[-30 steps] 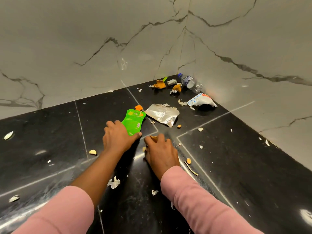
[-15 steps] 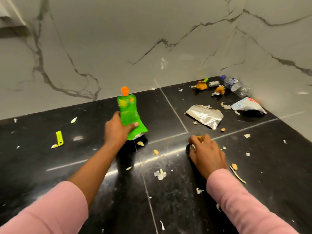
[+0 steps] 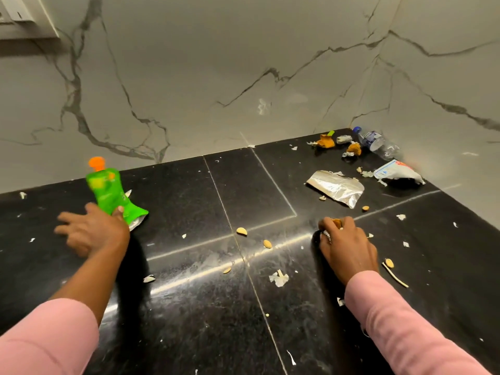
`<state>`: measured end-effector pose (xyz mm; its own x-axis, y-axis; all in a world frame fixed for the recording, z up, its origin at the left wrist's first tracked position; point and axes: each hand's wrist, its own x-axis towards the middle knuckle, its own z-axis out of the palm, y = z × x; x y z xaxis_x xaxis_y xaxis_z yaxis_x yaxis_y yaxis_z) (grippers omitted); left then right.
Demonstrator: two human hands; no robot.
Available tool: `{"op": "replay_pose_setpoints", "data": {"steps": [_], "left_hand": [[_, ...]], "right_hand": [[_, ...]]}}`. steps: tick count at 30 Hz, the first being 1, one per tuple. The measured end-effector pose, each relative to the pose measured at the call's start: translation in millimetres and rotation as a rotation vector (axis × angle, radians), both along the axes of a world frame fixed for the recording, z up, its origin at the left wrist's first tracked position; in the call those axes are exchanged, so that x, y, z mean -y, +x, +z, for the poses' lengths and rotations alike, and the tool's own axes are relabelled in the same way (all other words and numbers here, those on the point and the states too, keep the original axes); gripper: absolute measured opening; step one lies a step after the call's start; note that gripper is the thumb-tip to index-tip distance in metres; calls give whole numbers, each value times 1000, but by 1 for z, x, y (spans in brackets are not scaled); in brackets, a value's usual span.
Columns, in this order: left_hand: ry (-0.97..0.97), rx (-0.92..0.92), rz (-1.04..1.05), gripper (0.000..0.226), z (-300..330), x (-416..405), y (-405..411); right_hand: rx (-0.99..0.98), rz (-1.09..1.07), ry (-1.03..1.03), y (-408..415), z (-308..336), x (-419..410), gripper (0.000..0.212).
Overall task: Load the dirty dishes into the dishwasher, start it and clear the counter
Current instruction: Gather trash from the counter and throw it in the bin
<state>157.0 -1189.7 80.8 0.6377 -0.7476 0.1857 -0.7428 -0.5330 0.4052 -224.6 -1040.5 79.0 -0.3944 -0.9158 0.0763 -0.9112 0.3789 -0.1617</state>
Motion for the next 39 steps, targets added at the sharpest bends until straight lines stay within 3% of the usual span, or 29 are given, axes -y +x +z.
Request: {"op": "replay_pose_setpoints", "data": {"steps": [3,10,12,16,19,23,27,29,33,37,39], "left_hand": [[14,14,-62,47,-18,1,-8],[21,-38,-473,47,-13,8,-100],[-18,-83,-517,63,-11,11,-123],[-132,-52,-314,121,-12,36,-105],[-52,-139,-204,136,-22,58,-87],[54,-87,-299,115,-27,65,-104],[-75,58,-646,69,-31,62,-155],[-88,36,-730,54,-29,51,-185],[-74,-4,-775,43,-22,39,-227],[-67,-49,-748,42,-17,45,-231],[-68,-63,-754,41,-16,46,-234]], "right_hand": [[5,-5,-13,-1,-1,0,25],[2,20,-30,-4,-6,-2,25],[4,33,-32,-4,-6,-1,23],[-3,49,-34,-5,-6,-1,24],[-8,36,-40,-8,-8,0,24],[2,44,-23,-8,-8,0,24],[29,60,-30,-11,-7,1,23],[62,100,-32,-15,-6,3,21],[247,42,-111,-40,3,17,19],[256,-118,-179,-72,18,57,30],[216,-149,-88,-85,24,78,43]]}}
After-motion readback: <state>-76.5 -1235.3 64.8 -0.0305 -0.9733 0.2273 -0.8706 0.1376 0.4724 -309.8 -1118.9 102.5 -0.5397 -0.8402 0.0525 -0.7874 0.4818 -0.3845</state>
